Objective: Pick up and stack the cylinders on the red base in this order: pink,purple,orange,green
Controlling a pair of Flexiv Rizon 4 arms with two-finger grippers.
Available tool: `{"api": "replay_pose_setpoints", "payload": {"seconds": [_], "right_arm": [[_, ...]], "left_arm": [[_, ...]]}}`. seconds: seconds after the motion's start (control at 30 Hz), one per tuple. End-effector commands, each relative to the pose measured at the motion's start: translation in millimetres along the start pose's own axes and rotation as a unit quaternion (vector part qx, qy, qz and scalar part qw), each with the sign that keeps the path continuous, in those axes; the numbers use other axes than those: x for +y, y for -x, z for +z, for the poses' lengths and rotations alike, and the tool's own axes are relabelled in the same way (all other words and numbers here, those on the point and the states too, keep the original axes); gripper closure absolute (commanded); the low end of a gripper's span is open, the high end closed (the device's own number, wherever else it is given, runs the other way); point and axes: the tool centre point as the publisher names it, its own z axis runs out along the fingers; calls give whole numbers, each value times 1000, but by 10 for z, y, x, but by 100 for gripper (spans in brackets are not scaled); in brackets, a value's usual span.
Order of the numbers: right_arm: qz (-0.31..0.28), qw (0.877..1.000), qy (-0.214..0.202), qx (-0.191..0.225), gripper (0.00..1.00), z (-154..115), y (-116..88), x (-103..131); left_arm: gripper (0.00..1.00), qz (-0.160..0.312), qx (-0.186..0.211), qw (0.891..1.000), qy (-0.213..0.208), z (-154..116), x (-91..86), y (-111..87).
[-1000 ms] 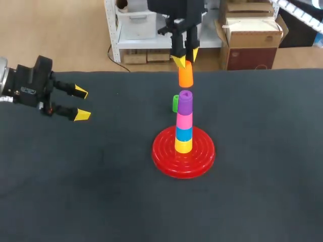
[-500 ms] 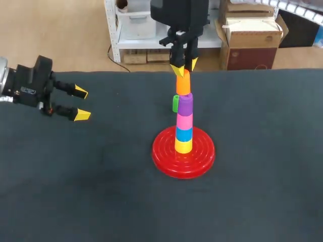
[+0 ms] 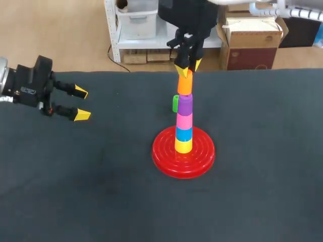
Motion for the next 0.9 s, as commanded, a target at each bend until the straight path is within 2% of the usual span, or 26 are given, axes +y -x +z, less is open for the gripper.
{"api": "replay_pose_setpoints", "payload": {"seconds": [0.03, 0.67, 0.9], "right_arm": [[-2, 997, 0, -71, 100, 46, -40, 22], [1, 999, -5, -44, 100, 111, -137, 78], [5, 997, -35, -68, 100, 96, -183, 103]], "left_arm": [[0, 1, -2, 1000, 1, 0, -2, -12], [0, 1, -2, 1000, 1, 0, -2, -12], [0, 1, -2, 1000, 1, 0, -2, -12]]}}
